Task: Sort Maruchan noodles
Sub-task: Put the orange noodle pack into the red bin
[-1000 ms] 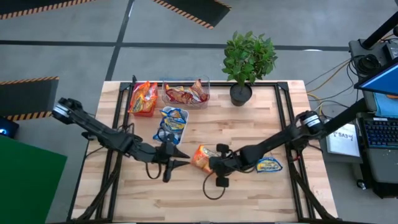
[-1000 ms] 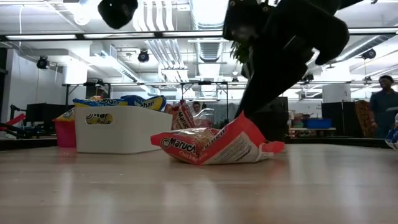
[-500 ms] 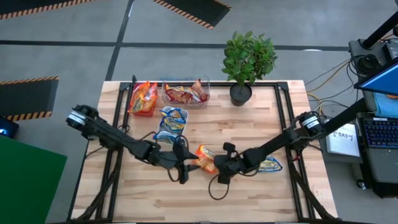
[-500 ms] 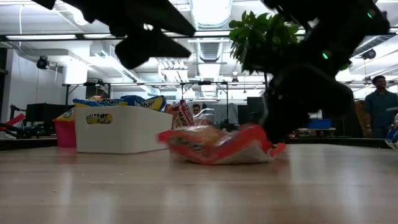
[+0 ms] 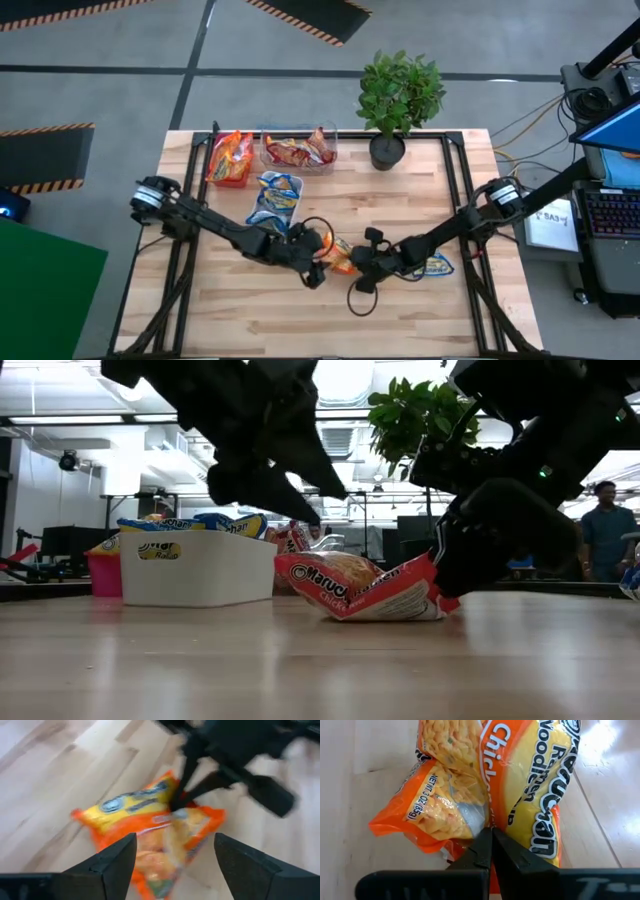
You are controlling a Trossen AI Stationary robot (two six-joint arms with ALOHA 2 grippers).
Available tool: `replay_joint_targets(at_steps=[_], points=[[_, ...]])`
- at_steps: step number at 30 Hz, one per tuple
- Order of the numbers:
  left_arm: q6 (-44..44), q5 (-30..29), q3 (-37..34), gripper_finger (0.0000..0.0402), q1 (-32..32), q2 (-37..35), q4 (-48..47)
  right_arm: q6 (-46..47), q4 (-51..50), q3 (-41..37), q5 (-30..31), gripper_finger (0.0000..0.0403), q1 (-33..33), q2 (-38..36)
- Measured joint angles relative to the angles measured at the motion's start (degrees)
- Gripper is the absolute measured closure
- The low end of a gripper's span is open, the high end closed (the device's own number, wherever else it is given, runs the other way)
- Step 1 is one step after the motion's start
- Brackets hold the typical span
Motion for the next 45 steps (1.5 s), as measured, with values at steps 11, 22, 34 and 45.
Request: replay_joint_targets(at_steps=[11,22,34,45], points=[[-4.67,-2.06,-1.33,0.0153,3.92,3.2,1.23,-1.03,0.95,-0.13,-0.43,0.0394,0.0,0.11],[-5.39,-2.49,-0.77,0.0153,4.0,7.18,3.65,-0.97,2.35,-0.28,0.55,0.0394,0.02,0.17],[-5.17,-1.1,-0.85,0.0153,2.41,8.8,4.28,-0.79,3.72,-0.31,1.92,0.0394,0.02,0.26],[0.69,0.93,-0.94,0.0248,1.86,9.32,6.26,-0.77,4.93,-0.31,4.67,0.0394,0.06,0.26]])
